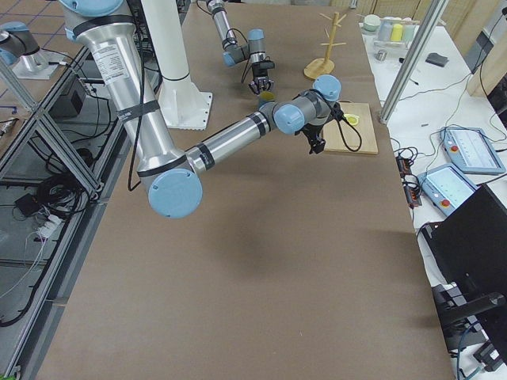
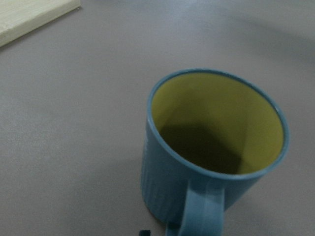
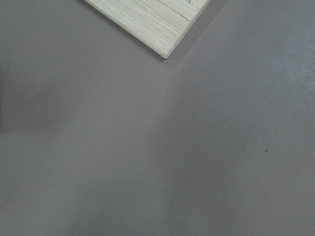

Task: Hang cup on storage rack
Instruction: 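Lift the blue mug with the left gripper toward the wooden mug tree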

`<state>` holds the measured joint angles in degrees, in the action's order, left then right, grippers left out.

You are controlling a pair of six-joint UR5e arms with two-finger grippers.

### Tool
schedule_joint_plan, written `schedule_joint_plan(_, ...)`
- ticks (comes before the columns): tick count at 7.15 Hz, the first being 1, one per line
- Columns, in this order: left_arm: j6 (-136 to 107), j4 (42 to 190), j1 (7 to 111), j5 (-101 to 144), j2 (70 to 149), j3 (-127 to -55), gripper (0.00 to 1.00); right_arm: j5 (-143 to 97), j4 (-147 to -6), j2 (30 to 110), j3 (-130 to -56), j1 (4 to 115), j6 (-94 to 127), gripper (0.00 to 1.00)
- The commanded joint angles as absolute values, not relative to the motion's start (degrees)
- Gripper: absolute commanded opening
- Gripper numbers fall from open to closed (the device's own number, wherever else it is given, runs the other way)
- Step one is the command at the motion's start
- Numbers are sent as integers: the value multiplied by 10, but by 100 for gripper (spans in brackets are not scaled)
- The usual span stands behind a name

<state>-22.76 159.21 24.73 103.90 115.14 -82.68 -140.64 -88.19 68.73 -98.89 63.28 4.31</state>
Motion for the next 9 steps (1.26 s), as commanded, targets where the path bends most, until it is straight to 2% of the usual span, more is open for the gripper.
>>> schedule_joint_plan(1, -351, 1591, 256, 1067, 1143, -851, 0, -1412, -886, 692, -989, 654, 43, 100)
schedule_joint_plan(3, -620, 1594, 277, 1062, 1128, -878, 0, -1416, -885, 722, -990, 691, 43, 100)
schedule_joint_plan(6, -937, 1590, 408, 1069, 1134, -896, 0, -1407, -887, 804, -983, 785, 42, 100)
schedule_joint_plan(7, -976, 1592, 436, 1079, 1124, -898, 0, -1387, -884, 830, -971, 808, 41, 100)
schedule_joint_plan(9, -1163, 1591, 506, 1078, 1126, -897, 0, -1378, -880, 839, -943, 816, 38, 100)
